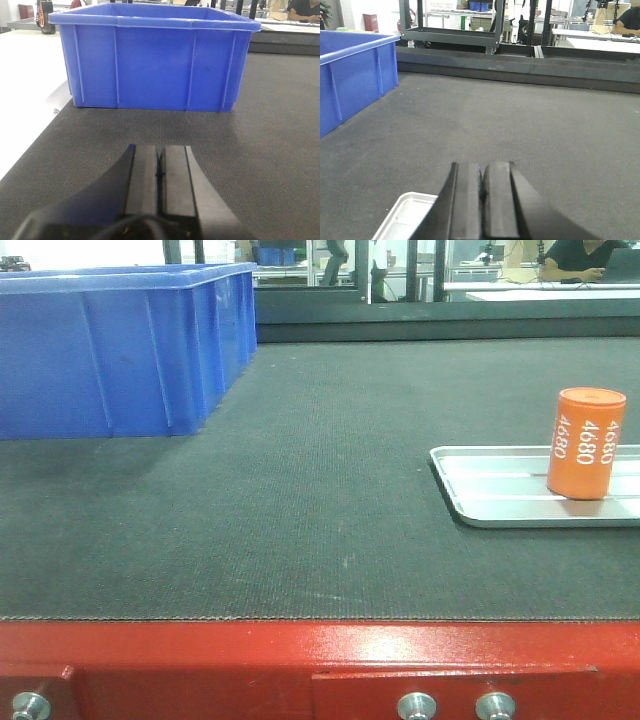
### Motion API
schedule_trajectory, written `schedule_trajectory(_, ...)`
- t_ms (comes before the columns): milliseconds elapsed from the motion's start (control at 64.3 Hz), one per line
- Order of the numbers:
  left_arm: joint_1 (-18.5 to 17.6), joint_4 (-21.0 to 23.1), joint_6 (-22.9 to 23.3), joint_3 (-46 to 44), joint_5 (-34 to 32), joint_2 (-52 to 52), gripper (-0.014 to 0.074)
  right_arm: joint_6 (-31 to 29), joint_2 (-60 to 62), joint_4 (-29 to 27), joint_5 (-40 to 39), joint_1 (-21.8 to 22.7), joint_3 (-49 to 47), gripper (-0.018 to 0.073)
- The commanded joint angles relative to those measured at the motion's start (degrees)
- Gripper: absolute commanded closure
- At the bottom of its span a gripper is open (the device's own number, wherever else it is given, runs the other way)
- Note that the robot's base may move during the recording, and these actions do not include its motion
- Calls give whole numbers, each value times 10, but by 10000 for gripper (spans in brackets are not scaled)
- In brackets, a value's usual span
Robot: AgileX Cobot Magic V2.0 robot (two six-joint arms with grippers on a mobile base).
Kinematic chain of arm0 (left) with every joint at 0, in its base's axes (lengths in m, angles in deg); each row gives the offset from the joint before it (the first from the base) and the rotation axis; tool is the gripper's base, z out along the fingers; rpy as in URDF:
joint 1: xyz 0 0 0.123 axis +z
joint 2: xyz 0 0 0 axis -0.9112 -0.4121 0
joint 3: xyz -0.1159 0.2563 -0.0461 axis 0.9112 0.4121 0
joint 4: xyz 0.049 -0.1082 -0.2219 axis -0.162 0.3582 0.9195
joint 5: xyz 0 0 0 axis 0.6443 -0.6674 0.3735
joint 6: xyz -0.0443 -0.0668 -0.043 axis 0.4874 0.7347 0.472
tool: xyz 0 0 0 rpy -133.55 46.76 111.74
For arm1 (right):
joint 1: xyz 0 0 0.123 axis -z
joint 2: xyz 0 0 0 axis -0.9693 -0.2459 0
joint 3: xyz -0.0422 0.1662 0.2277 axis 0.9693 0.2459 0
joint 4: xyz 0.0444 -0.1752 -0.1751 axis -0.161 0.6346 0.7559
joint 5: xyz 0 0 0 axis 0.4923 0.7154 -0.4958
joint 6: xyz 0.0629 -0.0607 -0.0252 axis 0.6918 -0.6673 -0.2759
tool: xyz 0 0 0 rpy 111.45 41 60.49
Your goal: Grab orange capacitor from left shelf to right conveyor
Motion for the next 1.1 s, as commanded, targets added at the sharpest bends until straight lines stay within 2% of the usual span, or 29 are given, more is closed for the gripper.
schedule_trajectory(0, 0, 2, 1, -3, -49, 6, 723, 0, 1, 3, -52, 3, -17, 500)
schedule_trajectory(156, 0, 2, 1, -3, -49, 6, 723, 0, 1, -1, -42, 3, -15, 500)
schedule_trajectory(233, 0, 2, 1, -3, -49, 6, 723, -20, 7, -42, -14, 3, -15, 500)
schedule_trajectory(295, 0, 2, 1, -3, -49, 6, 723, -77, 21, -114, 13, 3, -15, 500)
schedule_trajectory(404, 0, 2, 1, -3, -49, 6, 723, -254, 64, -277, 49, 3, -15, 500)
schedule_trajectory(482, 0, 2, 1, -3, -49, 6, 723, -351, 104, -341, 74, 3, -12, 500)
schedule_trajectory(622, 0, 2, 1, -3, -49, 6, 723, -366, 178, -342, 99, 16, 29, 500)
schedule_trajectory(824, 0, 2, 1, -3, -49, 6, 723, -335, 289, -341, 98, 65, 131, 500)
schedule_trajectory(980, 0, 2, 1, -3, -49, 6, 723, -335, 349, -305, 87, 66, 195, 500)
schedule_trajectory(1089, 0, 2, 1, -3, -49, 6, 723, -334, 348, -299, 103, 66, 196, 500)
